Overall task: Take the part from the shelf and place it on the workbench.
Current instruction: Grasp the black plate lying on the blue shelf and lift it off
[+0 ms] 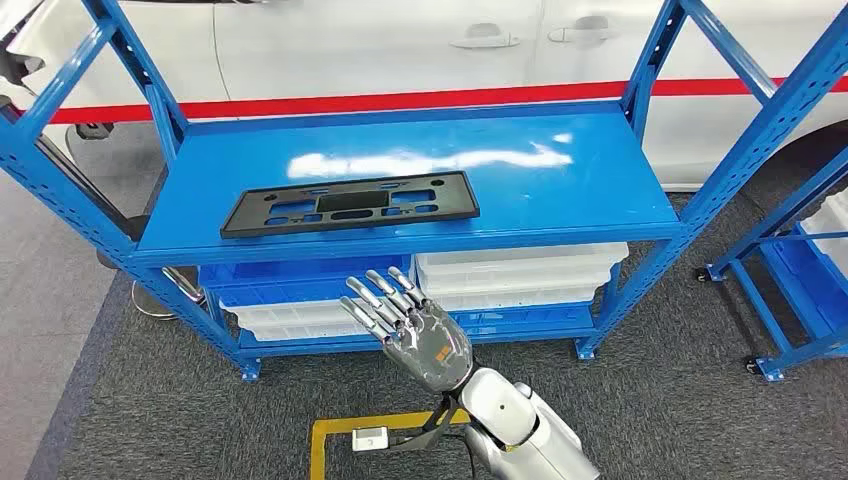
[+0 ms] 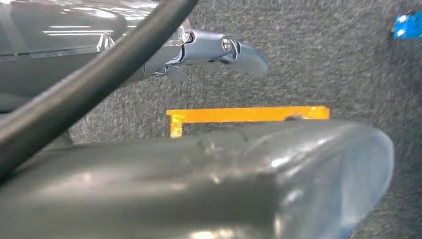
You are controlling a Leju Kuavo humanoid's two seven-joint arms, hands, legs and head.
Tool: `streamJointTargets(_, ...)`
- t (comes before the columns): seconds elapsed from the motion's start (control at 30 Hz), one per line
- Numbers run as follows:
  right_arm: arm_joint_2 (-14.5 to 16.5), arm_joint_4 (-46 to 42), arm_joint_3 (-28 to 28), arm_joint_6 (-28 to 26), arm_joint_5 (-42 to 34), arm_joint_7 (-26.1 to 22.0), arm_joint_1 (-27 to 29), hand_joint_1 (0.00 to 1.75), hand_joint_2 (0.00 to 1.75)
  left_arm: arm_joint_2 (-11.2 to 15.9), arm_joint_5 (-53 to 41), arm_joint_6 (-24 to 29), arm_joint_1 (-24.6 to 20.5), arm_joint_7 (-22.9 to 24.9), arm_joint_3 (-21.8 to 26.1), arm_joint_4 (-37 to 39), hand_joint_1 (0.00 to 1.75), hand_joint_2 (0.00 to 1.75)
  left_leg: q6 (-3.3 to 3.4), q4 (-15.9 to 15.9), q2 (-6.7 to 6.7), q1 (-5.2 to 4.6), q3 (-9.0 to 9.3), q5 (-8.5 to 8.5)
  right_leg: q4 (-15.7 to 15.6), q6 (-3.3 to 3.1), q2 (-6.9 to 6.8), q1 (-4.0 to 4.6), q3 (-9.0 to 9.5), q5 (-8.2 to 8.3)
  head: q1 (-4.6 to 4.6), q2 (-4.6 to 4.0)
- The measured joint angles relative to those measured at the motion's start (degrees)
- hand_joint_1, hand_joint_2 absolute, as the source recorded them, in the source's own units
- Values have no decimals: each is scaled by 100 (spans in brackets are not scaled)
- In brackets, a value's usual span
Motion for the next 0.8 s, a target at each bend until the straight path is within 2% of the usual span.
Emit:
streamJointTargets(0.03, 1, 6, 0, 0, -11, -15, 6, 0, 175, 6, -3, -2, 7, -3, 0, 1, 0, 0, -9, 210, 0, 1, -128, -54, 1, -1, -1, 1, 19, -19, 0, 0)
streamJointTargets(0.1, 6, 20, 0, -1, -44, -57, 22, 0, 175, 21, -9, -6, 30, -13, 0, 2, 0, 0, -24, 515, 1, 3, -367, -32, 4, 3, 2, 2, 94, -84, 0, 0)
streamJointTargets(0.13, 11, 26, 0, -1, -62, -77, 31, 0, 175, 28, -12, -8, 42, -16, 0, 3, 0, 0, -27, 464, 2, 5, -403, 117, 5, 12, 7, 0, 157, -133, -1, 0)
streamJointTargets(0.17, 18, 30, 0, -2, -74, -90, 36, 0, 175, 36, -16, -8, 50, -20, 0, 4, 0, 0, -23, 183, 4, 8, -324, 368, 5, 26, 12, -3, 233, -188, -1, 0)
streamJointTargets(0.2, 28, 32, 0, -2, -83, -98, 38, 0, 175, 45, -23, -9, 56, -23, 0, 5, 0, 0, -10, -227, 10, 10, -177, 635, 4, 45, 15, -6, 310, -252, -1, 0)
streamJointTargets(0.23, 37, 34, -1, -4, -91, -109, 36, 0, 175, 53, -32, -10, 59, -27, -1, 13, 0, 0, 13, -578, 15, -2, -25, 808, 4, 74, 17, 0, 371, -312, 0, 0)
streamJointTargets(0.27, 48, 38, -2, -7, -98, -125, 34, 0, 175, 60, -41, -10, 55, -32, -1, 20, 0, 0, 54, -842, 19, -17, 97, 880, 0, 108, 19, 5, 411, -362, -1, 0)
streamJointTargets(0.3, 57, 41, -4, -10, -107, -147, 34, 0, 175, 66, -48, -11, 52, -38, -2, 28, 0, 0, 99, -976, 21, -35, 166, 858, -10, 145, 20, 11, 446, -399, 0, 0)
streamJointTargets(0.37, 82, 45, -10, -17, -125, -186, 31, 0, 175, 72, -65, -11, 44, -48, -4, 35, 0, 0, 205, -1042, 13, -46, 246, 735, 37, 221, 22, 17, 477, -393, -2, 0)
streamJointTargets(0.4, 96, 45, -16, -20, -134, -201, 29, 0, 175, 75, -75, -11, 48, -51, -7, 36, 0, 0, 249, -1075, 9, -39, 305, 696, 165, 256, 21, 13, 441, -349, -1, 0)
streamJointTargets(0.43, 109, 46, -22, -22, -149, -215, 22, 0, 175, 77, -85, -12, 51, -51, -9, 36, 0, 0, 293, -1106, 6, -29, 385, 655, 391, 288, 20, 10, 326, -292, -1, 0)
streamJointTargets(0.5, 121, 59, -45, -24, -183, -259, 21, 0, 175, 79, -94, -16, 48, -48, -11, 37, 0, 0, 358, -1167, 1, -21, 557, 569, 1042, 334, 18, 0, -130, -295, 1, 0)
streamJointTargets(0.57, 122, 86, -80, -24, -210, -305, 40, 0, 175, 83, -95, -20, 44, -38, -11, 37, 0, 0, 384, -1186, -14, -24, 713, 456, 1587, 350, 18, 0, -678, -567, 1, 0)
streamJointTargets(0.6, 121, 102, -96, -24, -217, -322, 53, 0, 175, 84, -96, -20, 48, -32, -10, 37, 0, 0, 384, -1187, -24, -28, 801, 385, 1691, 344, 18, 1, -886, -702, 1, 0)
streamJointTargets(0.63, 121, 115, -108, -24, -220, -333, 63, 0, 175, 85, -96, -19, 54, -27, -10, 37, 0, 0, 379, -1187, -35, -33, 902, 305, 1639, 327, 18, 6, -1012, -739, 1, 0)
streamJointTargets(0.67, 121, 125, -117, -24, -221, -342, 69, 0, 175, 85, -96, -17, 58, -24, -9, 37, 0, 0, 372, -1188, -43, -41, 1013, 222, 1434, 301, 18, 16, -1053, -637, 1, 0)
streamJointTargets(0.7, 121, 132, -125, -24, -222, -350, 72, 0, 175, 85, -96, -15, 60, -21, -9, 37, 0, 0, 366, -1191, -47, -52, 1125, 135, 1113, 254, 18, 33, -1032, -374, 1, 0)
streamJointTargets(0.73, 121, 141, -134, -24, -223, -355, 77, 0, 175, 79, -96, -13, 65, -18, -9, 46, 0, 0, 358, -1190, -50, -60, 1227, 49, 766, 190, 29, 61, -996, 35, 1, 0)
streamJointTargets(0.77, 121, 153, -144, -24, -225, -360, 81, 0, 175, 75, -96, -12, 62, -16, -9, 57, 0, 0, 339, -1202, -63, -66, 1292, -22, 489, 133, 42, 91, -960, 371, -1, 0)
streamJointTargets(0.8, 122, 163, -155, -25, -227, -363, 85, 0, 175, 73, -96, -10, 54, -12, -9, 68, 0, 0, 310, -1223, -71, -61, 1334, -80, 317, 84, 51, 114, -936, 626, 1, 0)
